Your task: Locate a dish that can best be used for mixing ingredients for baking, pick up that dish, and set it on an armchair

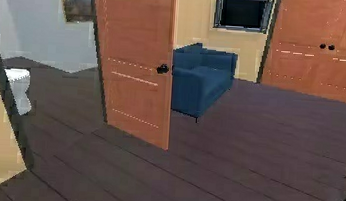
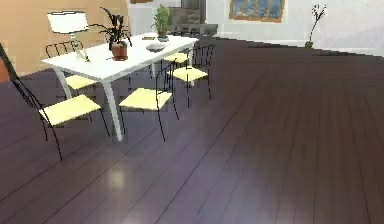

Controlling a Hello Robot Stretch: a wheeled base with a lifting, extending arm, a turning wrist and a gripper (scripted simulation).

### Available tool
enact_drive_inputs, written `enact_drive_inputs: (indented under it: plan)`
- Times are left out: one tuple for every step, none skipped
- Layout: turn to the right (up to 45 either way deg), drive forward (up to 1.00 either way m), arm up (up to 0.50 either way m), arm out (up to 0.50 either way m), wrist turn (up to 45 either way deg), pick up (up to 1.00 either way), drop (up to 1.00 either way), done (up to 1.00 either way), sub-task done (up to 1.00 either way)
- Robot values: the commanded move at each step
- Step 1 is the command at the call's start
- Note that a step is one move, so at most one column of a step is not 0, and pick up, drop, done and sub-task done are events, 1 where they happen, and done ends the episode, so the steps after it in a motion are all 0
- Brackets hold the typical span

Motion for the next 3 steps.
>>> enact_drive_inputs:
  plan:
    - [45.0,0.00,0.00,0.00,0.0,0.00,0.00,0.00,0.00]
    - [45.0,0.00,0.00,0.00,0.0,0.00,0.00,0.00,0.00]
    - [6.0,0.00,0.00,0.00,0.0,0.00,0.00,0.00,0.00]
